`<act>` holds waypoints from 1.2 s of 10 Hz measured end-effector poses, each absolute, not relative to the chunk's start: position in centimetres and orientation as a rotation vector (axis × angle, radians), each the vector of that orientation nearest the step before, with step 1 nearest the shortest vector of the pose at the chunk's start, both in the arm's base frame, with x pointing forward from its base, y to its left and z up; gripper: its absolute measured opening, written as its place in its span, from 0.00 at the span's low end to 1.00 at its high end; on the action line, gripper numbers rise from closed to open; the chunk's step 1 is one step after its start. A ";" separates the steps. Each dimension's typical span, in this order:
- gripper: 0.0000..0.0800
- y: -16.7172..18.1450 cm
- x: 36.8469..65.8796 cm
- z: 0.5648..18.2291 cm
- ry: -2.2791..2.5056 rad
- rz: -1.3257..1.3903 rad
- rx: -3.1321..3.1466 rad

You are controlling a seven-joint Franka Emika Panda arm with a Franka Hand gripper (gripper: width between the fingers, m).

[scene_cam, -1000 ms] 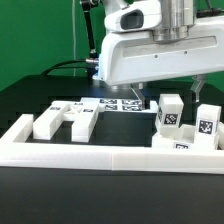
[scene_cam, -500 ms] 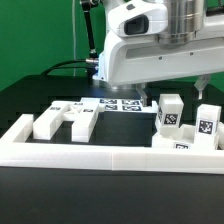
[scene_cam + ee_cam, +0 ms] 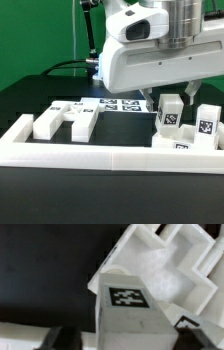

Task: Assemble chair

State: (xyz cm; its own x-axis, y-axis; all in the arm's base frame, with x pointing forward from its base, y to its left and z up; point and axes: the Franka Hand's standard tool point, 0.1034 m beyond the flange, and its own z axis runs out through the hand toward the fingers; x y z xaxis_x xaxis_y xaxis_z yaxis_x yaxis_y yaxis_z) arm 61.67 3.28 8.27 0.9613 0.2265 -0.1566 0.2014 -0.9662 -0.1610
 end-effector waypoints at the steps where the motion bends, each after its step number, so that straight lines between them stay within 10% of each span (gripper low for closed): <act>1: 0.36 3.2 61.7 8.3 -0.344 0.259 -2.966; 12: 0.36 4.3 61.2 8.2 0.443 0.251 -3.002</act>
Offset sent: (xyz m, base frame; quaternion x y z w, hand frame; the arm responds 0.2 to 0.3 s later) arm -0.0032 0.0038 -0.0012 0.0208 0.0086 -0.0184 0.9996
